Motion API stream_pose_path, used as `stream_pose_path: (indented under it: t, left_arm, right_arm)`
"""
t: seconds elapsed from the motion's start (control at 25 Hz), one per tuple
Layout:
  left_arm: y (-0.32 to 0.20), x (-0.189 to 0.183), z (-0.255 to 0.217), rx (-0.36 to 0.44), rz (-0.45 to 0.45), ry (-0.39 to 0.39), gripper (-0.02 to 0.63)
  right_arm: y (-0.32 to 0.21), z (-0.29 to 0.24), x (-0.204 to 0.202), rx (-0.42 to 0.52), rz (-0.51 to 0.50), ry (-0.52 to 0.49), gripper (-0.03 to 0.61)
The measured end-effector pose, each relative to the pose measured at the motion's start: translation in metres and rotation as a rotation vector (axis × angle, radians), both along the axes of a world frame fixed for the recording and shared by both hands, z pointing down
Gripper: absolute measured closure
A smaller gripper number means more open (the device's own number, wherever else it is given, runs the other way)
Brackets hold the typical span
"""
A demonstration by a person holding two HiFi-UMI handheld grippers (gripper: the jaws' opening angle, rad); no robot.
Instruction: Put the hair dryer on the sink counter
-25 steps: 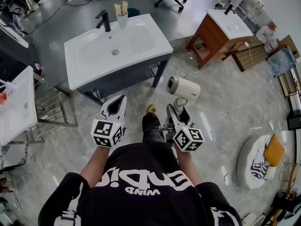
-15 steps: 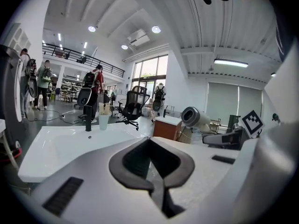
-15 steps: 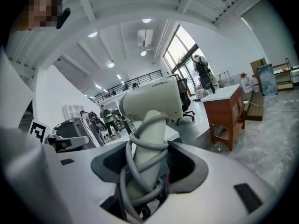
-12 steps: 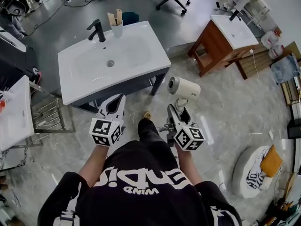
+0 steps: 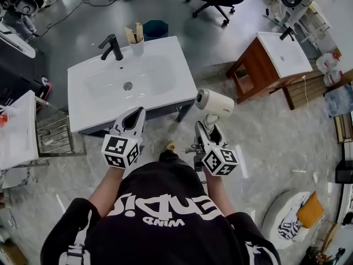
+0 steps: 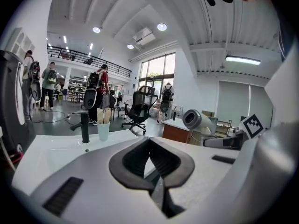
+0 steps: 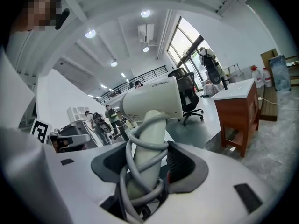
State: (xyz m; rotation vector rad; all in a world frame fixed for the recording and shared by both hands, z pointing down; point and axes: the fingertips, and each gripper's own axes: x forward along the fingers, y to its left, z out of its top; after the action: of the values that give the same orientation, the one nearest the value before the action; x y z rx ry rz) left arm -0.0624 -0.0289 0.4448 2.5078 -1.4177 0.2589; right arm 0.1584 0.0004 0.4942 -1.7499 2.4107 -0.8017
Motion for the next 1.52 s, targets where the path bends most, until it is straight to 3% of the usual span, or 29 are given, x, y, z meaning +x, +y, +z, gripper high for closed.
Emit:
stream_pose_path:
  t: [0.52,1.12,1.52]
  left_arm:
    - [-0.062,0.012,-0.005,0.009,-0.076,-0.022,0.604]
    - [-0.138,0.002,0.002,0.008,-0.051,0.006,0.604]
    - [-0.173,-0.001,0.015,-0.014,-0.050,0.021,0.604]
  right_arm:
    - [-0.081,-0.003,0.013,-0.001,-0.059,-0.027,0.325]
    - [-0.151,-0.005,-0.004,-0.016,-0.085,0.034,0.325]
    - [-0.200,0.012,-0.021,-0.080,-0.151,0.078,0.325]
